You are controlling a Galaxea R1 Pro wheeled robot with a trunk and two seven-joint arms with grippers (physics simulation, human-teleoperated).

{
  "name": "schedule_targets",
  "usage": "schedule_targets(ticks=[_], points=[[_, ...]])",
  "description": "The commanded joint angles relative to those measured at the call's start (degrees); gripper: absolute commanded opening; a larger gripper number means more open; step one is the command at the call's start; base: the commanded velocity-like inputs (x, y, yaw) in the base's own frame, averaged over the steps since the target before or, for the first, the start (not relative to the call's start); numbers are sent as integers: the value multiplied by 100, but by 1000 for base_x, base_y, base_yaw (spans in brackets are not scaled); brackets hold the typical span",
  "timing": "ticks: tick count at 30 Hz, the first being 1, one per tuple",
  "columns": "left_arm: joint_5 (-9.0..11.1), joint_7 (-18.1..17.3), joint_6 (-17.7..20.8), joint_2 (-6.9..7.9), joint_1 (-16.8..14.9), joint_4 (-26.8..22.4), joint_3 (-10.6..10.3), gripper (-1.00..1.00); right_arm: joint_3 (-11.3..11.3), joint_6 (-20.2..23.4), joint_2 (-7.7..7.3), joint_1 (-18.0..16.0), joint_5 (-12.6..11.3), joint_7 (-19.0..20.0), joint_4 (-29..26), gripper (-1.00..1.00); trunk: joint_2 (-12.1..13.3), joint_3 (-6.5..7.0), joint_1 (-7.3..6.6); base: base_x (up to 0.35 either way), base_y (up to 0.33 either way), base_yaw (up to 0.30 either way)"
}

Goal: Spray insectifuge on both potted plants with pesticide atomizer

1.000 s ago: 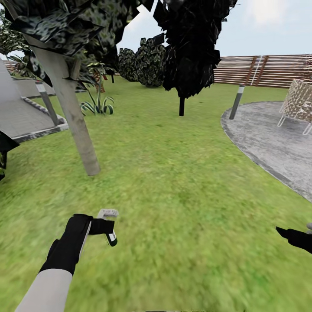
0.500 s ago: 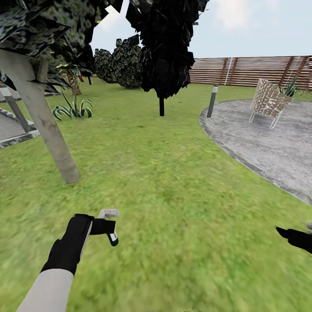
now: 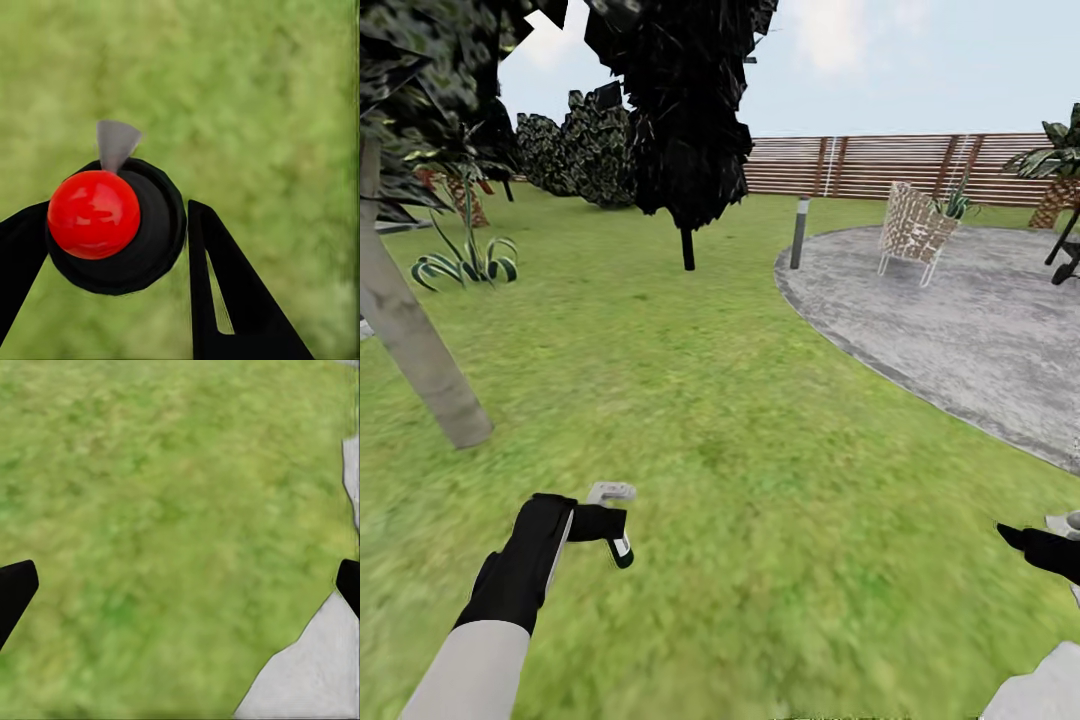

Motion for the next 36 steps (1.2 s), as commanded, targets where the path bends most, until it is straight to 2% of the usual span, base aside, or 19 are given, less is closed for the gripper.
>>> schedule_targets(ticks=[1, 13, 27, 36], points=[[-56, -60, 15, -6, -4, -8, 20, -100, -5, 14, 0, -7, 62, 59, -4, 100, -2, -3, -1, 0, 0, -290], [-56, -63, -2, 2, -5, -8, 36, -100, -5, 14, 0, -7, 62, 59, -4, 100, -2, 25, -1, 96, -18, -290], [-56, -61, -9, 2, -3, -8, 29, -100, -5, 14, 0, -7, 62, 59, -4, 100, -2, 58, -1, 215, -229, -290], [-56, -60, -7, 2, -3, -9, 29, -100, -5, 14, 0, -7, 62, 59, -4, 100, -2, 86, -1, 31, -107, -290]])
